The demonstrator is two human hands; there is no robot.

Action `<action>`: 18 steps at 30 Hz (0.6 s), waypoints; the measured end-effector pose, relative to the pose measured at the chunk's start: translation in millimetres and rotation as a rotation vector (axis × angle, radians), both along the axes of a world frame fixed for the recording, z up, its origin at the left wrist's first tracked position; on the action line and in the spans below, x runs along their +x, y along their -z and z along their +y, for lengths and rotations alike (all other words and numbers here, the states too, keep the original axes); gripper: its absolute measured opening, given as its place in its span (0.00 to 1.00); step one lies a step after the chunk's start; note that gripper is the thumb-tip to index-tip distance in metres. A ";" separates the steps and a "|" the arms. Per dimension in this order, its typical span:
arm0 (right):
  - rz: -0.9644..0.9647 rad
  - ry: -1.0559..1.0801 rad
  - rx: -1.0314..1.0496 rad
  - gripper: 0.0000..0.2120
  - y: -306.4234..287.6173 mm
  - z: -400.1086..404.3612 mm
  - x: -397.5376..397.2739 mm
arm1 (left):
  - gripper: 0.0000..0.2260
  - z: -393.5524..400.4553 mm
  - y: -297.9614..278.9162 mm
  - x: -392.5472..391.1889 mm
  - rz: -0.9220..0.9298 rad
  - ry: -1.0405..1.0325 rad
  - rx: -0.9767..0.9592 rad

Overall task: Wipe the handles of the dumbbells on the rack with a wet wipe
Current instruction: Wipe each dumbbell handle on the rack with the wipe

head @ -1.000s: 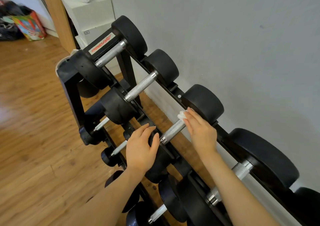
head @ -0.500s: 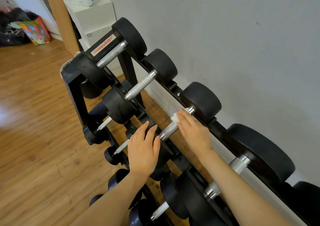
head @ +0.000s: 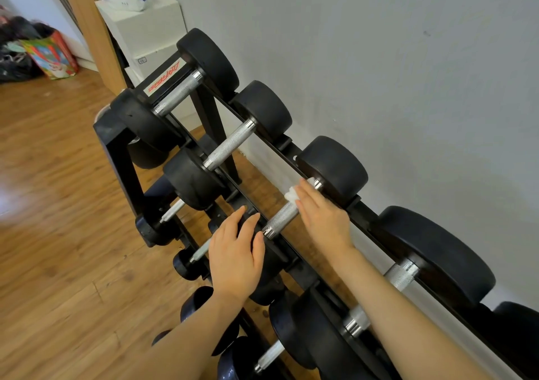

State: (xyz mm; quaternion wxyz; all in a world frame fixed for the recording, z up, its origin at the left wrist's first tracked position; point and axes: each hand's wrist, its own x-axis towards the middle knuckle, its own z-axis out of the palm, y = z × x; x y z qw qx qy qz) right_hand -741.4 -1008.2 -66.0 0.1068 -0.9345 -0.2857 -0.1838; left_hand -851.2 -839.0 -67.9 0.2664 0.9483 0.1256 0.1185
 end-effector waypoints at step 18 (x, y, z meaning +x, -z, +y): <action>0.108 0.119 0.450 0.16 6.0 4.3 -11.2 | 0.21 -0.2 0.5 0.7 -0.026 -0.007 0.023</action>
